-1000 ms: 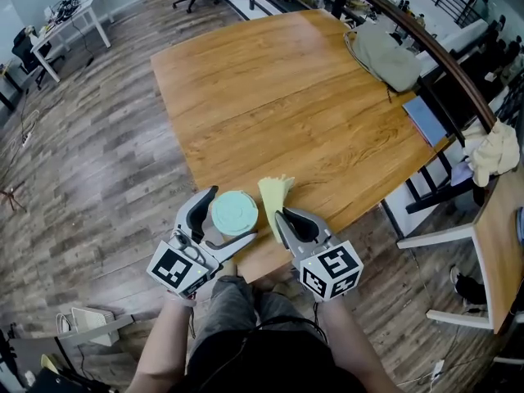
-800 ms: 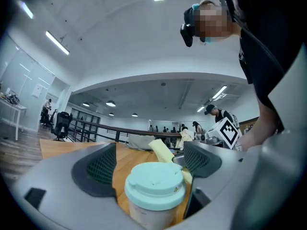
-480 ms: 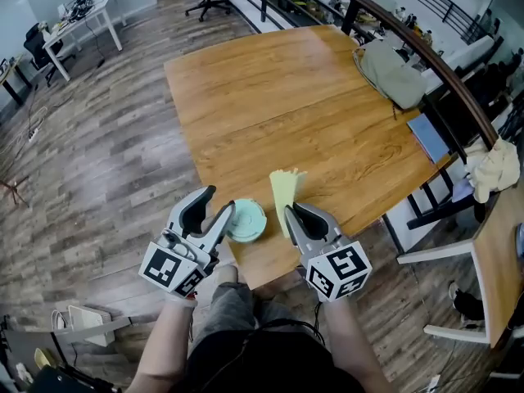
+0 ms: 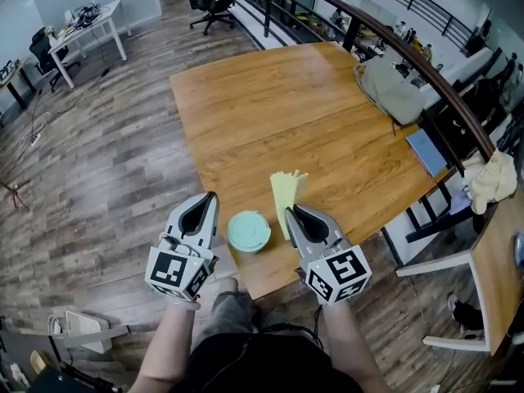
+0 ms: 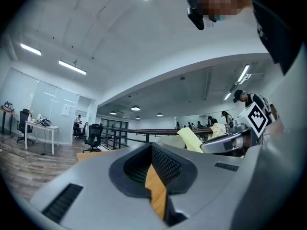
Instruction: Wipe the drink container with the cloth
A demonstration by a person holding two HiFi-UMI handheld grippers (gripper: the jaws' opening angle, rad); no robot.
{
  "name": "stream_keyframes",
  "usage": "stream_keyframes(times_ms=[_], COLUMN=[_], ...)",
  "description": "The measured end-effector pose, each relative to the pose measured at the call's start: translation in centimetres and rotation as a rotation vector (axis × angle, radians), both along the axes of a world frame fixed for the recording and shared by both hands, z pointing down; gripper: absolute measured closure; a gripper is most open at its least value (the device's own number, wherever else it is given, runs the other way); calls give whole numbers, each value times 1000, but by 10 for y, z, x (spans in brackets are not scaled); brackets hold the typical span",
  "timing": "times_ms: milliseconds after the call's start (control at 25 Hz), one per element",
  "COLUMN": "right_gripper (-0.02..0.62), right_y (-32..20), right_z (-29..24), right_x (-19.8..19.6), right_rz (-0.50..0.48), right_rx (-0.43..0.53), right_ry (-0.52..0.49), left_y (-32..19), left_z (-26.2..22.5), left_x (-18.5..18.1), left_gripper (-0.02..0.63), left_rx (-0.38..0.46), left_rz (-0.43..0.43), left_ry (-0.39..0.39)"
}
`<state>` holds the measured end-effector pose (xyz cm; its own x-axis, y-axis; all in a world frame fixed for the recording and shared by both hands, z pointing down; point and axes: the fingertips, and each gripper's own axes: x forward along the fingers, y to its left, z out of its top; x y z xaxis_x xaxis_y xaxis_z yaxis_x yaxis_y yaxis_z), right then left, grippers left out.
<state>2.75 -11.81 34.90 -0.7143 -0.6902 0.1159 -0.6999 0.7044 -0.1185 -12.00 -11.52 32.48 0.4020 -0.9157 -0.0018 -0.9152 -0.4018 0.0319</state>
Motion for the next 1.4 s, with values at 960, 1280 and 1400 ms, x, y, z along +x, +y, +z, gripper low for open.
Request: stream_keyframes(times_ms=[960,1280,1400], right_gripper=[561,561,561], right_y=[0,0,0], right_z=[-30,-37,-37], right_x=[-4,-4,-5], right_rz=[59,72,73], right_rx=[132,144,145], right_ry=[48,28,25], left_y=[3,6,5], left_z=[-9,-7,-8], left_x=[-19,-29,-31], left_gripper=[609,609,609], left_rx=[4,-5,-1], left_rz=[-25,-39,-39], left_ry=[21,41,44])
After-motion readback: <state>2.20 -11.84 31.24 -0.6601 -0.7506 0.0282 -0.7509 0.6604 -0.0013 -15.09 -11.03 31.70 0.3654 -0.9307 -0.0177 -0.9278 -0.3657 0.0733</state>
